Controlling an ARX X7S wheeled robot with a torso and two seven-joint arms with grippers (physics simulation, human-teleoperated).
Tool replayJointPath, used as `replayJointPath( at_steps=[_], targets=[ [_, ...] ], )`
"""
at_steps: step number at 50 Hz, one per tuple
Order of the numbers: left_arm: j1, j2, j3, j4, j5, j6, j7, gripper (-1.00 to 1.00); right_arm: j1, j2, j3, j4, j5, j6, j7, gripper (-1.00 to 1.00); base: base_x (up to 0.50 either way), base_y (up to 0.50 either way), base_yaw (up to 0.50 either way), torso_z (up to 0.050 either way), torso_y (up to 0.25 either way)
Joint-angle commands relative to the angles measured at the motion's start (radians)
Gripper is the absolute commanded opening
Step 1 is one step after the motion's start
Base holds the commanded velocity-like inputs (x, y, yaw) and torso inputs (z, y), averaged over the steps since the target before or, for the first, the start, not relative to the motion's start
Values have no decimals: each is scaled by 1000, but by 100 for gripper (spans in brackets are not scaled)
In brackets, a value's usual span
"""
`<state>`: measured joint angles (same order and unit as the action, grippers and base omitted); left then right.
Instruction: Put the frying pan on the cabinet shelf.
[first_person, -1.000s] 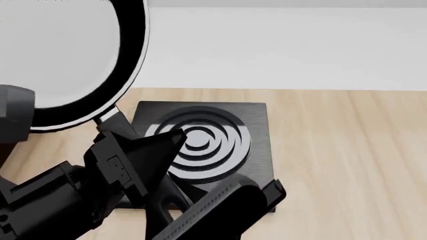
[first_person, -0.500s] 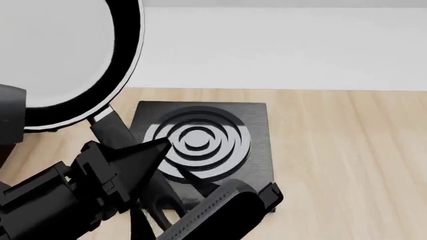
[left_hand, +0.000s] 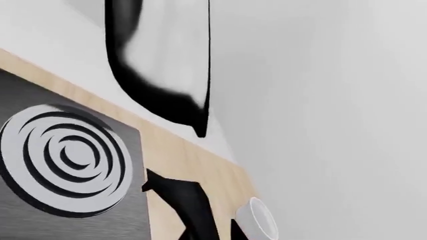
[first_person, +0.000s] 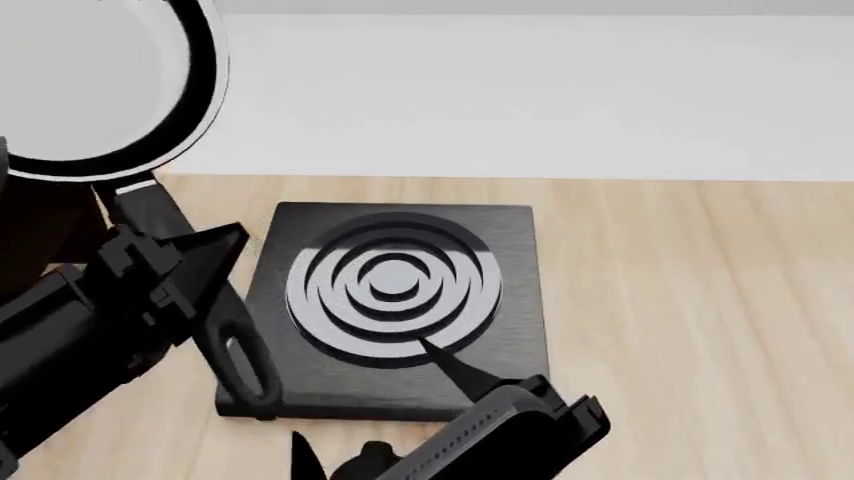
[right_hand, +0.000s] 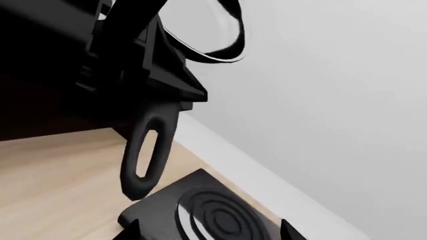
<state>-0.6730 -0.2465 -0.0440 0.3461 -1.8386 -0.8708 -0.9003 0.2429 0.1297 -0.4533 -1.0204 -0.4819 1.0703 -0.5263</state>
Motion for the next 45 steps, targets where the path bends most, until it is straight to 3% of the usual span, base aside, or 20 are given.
replayJointPath(
  at_steps=[1,22,32,45],
  targets=[
    [-90,-52,-15,-168,54,26,87,-100,-10,-9,31,-12,-19,-8,-15,100,0,10,-14,0,0],
    [-203,-107,-74,-466,33,73,193,-100,-35,-51,84,-18,-44,-44,-44,100,0,7,-5,0,0],
    [-233,-136,-65,-567,100,94,276,-100,-42,-70,89,-16,-65,-50,-63,100,0,6,-6,0,0],
    [-303,-132,-82,-744,87,124,353,-100,-55,-74,95,-13,-71,-55,-66,100,0,4,-7,1,0]
  ],
)
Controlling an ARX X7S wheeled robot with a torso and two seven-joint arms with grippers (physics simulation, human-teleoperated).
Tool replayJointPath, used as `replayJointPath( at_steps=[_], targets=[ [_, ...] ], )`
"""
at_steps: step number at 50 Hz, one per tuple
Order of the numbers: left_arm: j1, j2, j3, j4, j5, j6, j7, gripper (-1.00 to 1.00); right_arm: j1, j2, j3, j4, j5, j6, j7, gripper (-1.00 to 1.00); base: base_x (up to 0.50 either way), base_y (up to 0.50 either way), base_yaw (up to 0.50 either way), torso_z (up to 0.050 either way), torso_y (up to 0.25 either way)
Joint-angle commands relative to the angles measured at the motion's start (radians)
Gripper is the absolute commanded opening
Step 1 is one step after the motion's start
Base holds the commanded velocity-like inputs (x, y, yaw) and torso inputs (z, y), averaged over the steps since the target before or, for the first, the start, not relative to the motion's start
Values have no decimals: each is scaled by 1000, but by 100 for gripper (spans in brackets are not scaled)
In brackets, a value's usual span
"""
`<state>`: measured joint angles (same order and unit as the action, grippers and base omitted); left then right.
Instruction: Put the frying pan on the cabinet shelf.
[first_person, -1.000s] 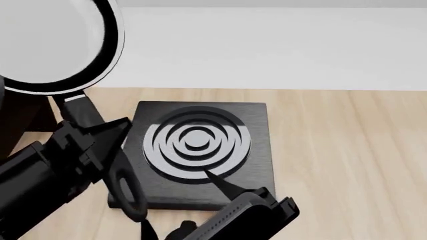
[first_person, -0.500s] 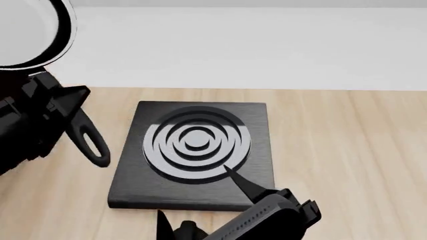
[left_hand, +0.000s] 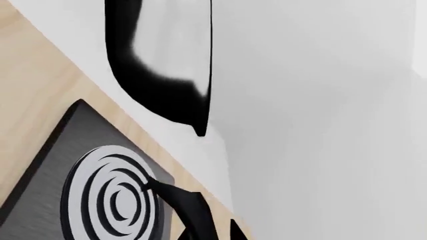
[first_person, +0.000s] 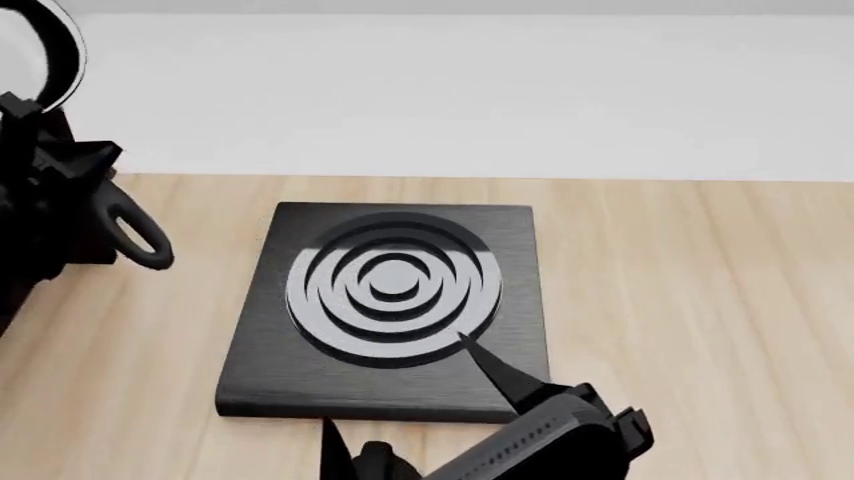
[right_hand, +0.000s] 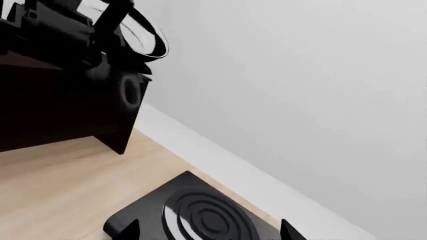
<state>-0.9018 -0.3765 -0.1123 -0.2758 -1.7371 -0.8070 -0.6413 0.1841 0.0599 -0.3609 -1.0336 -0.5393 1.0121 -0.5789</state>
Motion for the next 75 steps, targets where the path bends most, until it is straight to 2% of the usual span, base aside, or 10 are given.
replayJointPath(
  at_steps=[1,9,20,37,75],
  targets=[
    [-78,-2,-14,-126,-16,62,95,-100,5,-5,4,-1,-15,5,-16,100,0,11,0,0,0],
    [-102,-4,-66,-182,-65,90,111,-100,9,-20,28,-4,-18,5,-32,100,0,4,-6,0,0],
    [-54,-7,-130,-178,-116,126,107,-100,5,-22,26,6,-6,0,-21,100,0,5,-7,1,0],
    [19,-33,-162,-155,-124,139,112,-100,-10,-10,23,20,25,-15,11,100,0,5,-7,1,0],
    [172,-58,-209,-181,-122,155,209,-100,-27,6,4,22,52,-17,55,100,0,5,-6,0,0]
  ],
)
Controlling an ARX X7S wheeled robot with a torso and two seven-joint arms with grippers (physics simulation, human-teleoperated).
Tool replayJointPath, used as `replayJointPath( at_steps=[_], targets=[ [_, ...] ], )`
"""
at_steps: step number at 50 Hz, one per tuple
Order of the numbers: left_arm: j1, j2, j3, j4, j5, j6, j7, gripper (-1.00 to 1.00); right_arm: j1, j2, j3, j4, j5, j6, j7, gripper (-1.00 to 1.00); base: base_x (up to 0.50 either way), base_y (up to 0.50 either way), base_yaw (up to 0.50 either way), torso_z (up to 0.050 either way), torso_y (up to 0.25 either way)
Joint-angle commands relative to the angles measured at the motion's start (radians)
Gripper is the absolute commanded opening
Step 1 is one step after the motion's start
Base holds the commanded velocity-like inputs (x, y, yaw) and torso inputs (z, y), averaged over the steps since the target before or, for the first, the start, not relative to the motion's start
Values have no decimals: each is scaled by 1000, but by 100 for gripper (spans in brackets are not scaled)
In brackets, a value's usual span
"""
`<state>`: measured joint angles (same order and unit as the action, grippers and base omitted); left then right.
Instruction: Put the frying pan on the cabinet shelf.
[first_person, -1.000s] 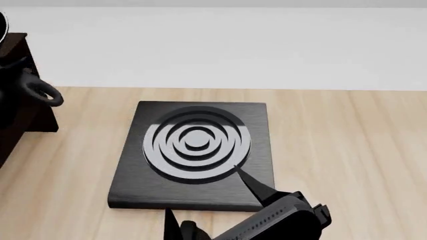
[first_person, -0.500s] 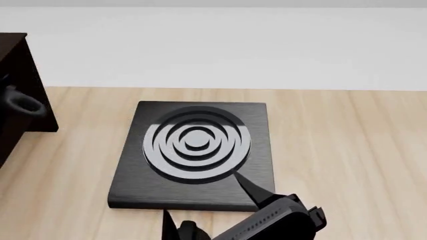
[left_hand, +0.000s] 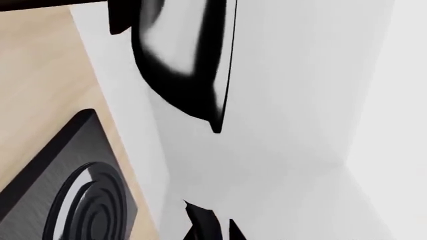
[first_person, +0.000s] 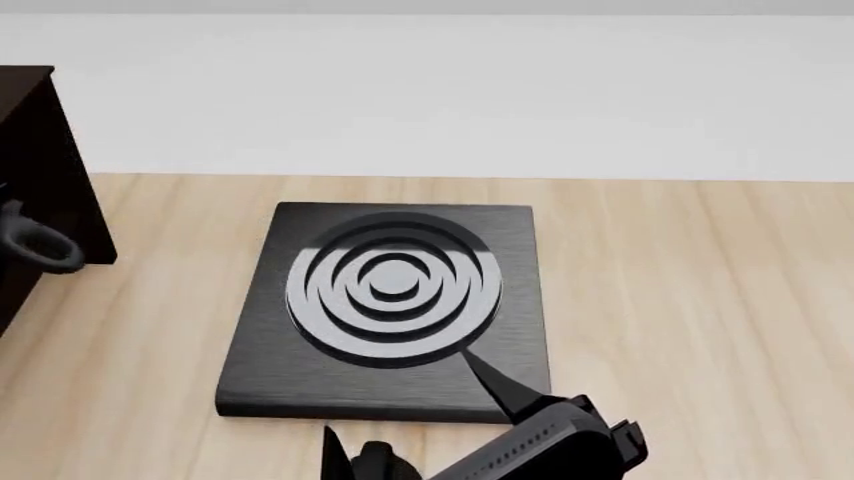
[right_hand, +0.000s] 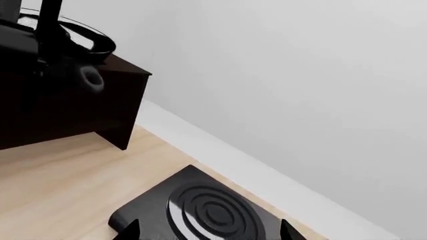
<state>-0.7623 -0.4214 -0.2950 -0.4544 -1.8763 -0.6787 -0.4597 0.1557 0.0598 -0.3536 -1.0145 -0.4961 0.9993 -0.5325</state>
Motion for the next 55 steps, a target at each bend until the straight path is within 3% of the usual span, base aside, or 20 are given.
replayJointPath(
  at_steps=[1,12,13,42,55],
  targets=[
    [35,-15,-25,-6,19,25,34,-100,-1,6,-2,5,13,-9,11,100,0,0,-16,0,0],
    [46,-23,-20,13,38,31,46,-100,-1,12,0,8,24,-8,19,100,0,6,-5,0,0],
    [49,-23,-21,19,39,31,48,100,-3,12,1,9,27,-11,21,100,0,12,0,0,0],
    [108,-25,-23,101,39,17,77,100,-41,28,7,36,81,-54,65,100,0,5,-7,0,0],
    [207,-14,-48,324,21,19,-10,100,-30,33,2,18,80,-32,73,100,0,5,-8,0,0]
  ],
)
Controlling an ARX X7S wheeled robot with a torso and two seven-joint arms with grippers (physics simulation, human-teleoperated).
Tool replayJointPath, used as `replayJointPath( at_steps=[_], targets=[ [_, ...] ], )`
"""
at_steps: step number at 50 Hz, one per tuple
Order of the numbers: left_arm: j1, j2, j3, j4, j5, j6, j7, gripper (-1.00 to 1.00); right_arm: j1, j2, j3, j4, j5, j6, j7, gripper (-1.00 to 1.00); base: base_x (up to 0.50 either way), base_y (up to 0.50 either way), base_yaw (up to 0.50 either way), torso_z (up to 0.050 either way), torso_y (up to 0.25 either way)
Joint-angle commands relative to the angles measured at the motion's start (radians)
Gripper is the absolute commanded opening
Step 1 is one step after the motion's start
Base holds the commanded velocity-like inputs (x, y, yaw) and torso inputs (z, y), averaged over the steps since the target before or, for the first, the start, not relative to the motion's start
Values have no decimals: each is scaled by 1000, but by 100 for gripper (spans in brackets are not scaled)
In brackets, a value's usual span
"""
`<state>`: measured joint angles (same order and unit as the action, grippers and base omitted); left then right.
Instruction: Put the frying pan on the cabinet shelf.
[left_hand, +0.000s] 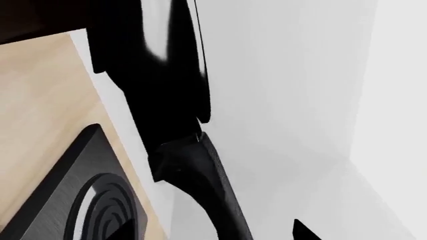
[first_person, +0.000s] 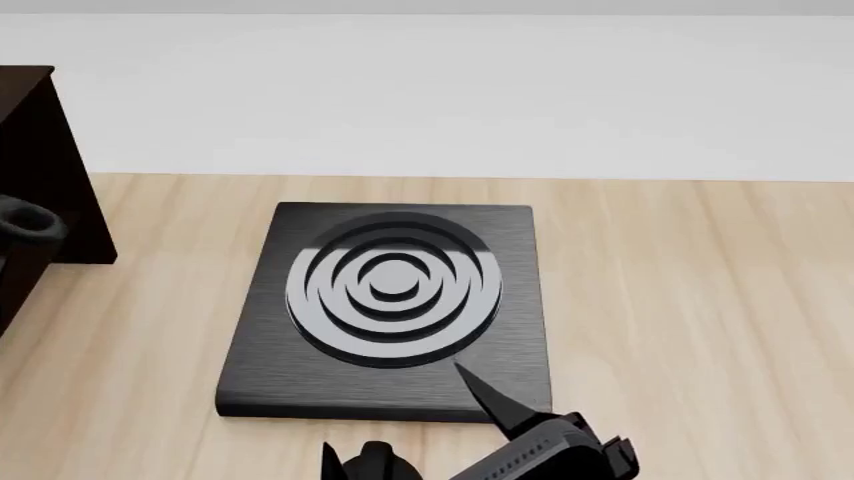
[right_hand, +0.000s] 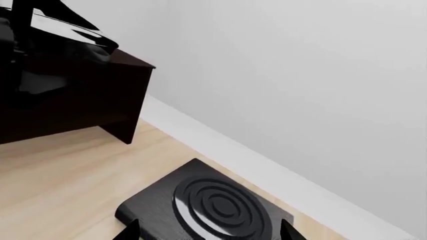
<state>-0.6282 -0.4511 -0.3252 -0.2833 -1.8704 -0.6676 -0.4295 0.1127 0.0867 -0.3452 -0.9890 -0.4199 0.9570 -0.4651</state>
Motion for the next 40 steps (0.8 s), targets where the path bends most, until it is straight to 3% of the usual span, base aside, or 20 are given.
replayJointPath(
  at_steps=[1,40],
  targets=[
    [77,16,-18,162,17,9,-43,100,14,6,-7,-8,4,11,6,100,0,0,-17,0,0],
    [260,2,-139,605,-163,18,-277,100,-11,18,20,-26,18,-2,23,100,0,5,-7,0,0]
  ],
)
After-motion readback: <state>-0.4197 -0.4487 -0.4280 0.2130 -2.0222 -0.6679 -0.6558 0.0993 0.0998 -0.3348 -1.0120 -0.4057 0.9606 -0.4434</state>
